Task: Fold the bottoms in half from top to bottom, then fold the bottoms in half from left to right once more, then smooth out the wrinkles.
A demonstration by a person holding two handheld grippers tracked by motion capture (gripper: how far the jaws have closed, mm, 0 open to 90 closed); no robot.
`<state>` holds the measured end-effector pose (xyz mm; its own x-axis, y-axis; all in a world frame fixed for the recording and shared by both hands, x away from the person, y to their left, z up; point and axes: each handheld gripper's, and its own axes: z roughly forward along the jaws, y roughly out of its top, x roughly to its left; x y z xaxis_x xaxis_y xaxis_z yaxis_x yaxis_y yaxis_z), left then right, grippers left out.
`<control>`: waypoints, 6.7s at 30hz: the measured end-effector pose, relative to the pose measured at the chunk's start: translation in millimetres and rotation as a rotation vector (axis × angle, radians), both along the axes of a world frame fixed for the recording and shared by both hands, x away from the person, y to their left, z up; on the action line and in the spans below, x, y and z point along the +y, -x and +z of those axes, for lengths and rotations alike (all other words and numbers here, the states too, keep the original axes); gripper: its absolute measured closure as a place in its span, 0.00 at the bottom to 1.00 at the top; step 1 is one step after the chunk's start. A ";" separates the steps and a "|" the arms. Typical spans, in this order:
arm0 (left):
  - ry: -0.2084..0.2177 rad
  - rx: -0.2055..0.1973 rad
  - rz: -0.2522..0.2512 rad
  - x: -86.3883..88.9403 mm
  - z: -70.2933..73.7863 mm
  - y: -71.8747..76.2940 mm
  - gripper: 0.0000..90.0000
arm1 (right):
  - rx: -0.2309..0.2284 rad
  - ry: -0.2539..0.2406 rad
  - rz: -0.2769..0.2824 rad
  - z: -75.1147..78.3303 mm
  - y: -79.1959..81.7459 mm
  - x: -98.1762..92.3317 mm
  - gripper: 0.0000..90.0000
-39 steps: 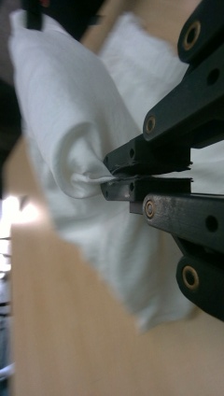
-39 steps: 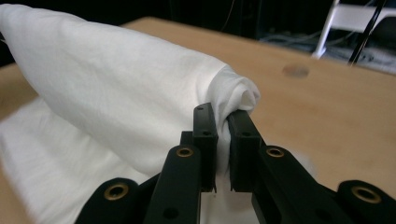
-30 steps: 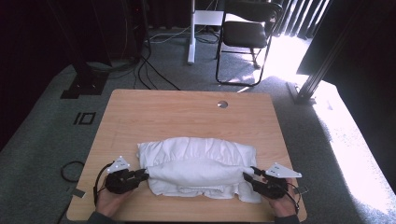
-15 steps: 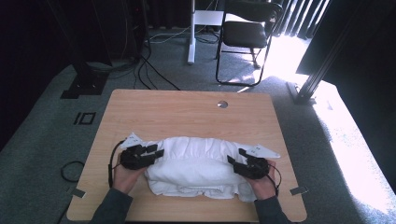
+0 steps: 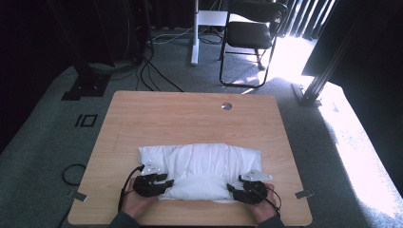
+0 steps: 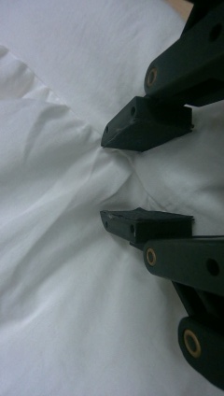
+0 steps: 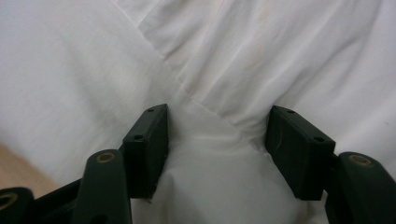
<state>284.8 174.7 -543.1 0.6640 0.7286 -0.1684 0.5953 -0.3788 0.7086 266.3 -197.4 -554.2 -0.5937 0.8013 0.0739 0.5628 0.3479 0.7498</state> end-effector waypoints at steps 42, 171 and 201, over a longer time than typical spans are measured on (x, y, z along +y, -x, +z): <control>0.119 -0.100 0.360 50.7 23.2 -102.0 0.47 | -0.025 -0.063 -0.061 0.1 -125.8 30.4 0.41; 0.144 -0.087 0.005 -77.6 58.8 -150.5 0.58 | -0.219 -0.197 -0.203 103.1 -117.8 -17.9 0.49; 0.198 -0.077 0.030 -75.0 62.3 -152.8 0.56 | -0.190 -0.130 0.039 87.6 -62.7 16.0 0.99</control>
<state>437.6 99.8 -480.7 0.6591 0.7058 -0.2596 0.5453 -0.2109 0.8113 329.0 -181.3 -466.7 -0.6370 0.7686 0.0593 0.3955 0.2598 0.8809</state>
